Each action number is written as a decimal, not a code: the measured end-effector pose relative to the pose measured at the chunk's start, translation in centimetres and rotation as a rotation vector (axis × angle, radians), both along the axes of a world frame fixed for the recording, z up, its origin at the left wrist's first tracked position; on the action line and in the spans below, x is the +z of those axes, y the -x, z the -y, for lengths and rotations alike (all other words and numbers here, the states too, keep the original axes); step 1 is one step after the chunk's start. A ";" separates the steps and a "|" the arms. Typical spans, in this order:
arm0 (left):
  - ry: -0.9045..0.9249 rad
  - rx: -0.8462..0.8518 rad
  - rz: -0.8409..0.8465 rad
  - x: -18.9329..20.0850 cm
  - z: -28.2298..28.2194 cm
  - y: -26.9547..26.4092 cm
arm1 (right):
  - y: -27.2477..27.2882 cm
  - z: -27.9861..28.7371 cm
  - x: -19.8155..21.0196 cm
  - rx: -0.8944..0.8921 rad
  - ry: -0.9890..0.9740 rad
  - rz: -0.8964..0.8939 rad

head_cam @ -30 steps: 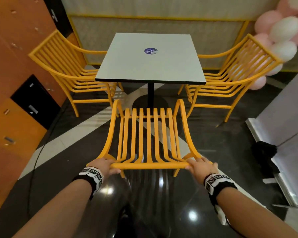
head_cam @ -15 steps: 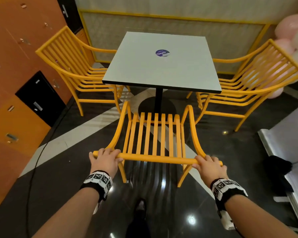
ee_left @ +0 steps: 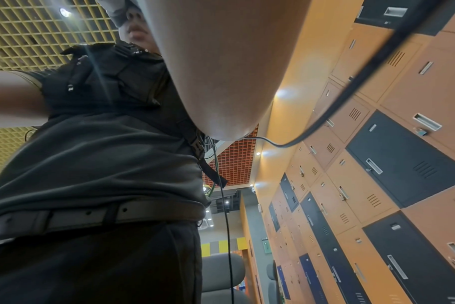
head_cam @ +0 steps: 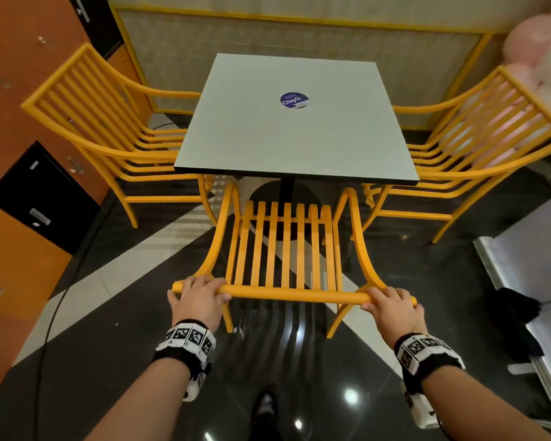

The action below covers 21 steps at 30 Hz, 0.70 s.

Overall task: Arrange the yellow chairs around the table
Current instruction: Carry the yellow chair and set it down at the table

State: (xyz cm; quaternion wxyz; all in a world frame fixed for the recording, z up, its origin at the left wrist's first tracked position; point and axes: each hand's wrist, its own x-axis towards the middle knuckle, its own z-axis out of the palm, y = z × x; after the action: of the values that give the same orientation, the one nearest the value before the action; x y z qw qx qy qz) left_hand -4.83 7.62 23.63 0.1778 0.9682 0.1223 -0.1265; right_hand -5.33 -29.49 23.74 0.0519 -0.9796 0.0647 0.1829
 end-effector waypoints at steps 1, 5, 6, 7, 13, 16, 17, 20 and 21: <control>0.003 0.001 0.009 0.0 -0.1 -0.8 | -0.7 -0.2 0.0 -0.010 0.002 0.013; 0.045 0.020 0.032 -0.3 -0.4 -3.8 | -3.9 -0.5 -0.2 -0.083 0.003 0.059; 0.057 0.025 0.040 -0.3 -0.4 -4.5 | -4.8 -0.6 -0.4 -0.096 0.007 0.053; 0.067 0.029 0.047 -0.4 -0.4 -5.2 | -5.6 -0.6 -0.5 -0.104 0.015 0.043; 0.090 0.027 0.074 -0.5 0.0 -8.4 | -9.4 -0.7 -0.8 -0.124 0.047 0.012; 0.080 0.027 0.083 -0.6 0.2 -9.6 | -10.9 -0.6 -0.5 -0.131 0.037 -0.007; 0.081 0.026 0.080 -0.7 0.2 -9.9 | -11.3 -0.6 -0.4 -0.133 0.031 -0.013; 0.082 0.031 0.071 -0.7 0.2 -11.0 | -12.2 -0.6 0.1 -0.133 0.021 -0.026; 0.079 0.033 0.065 -0.7 0.2 -11.3 | -12.5 -0.7 0.2 -0.131 0.014 -0.029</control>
State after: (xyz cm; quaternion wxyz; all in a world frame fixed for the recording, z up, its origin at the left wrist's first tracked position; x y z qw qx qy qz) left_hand 6.47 7.41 22.90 0.2217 0.9620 0.1271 -0.0966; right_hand 7.14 -28.79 23.90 0.0562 -0.9709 0.1307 0.1926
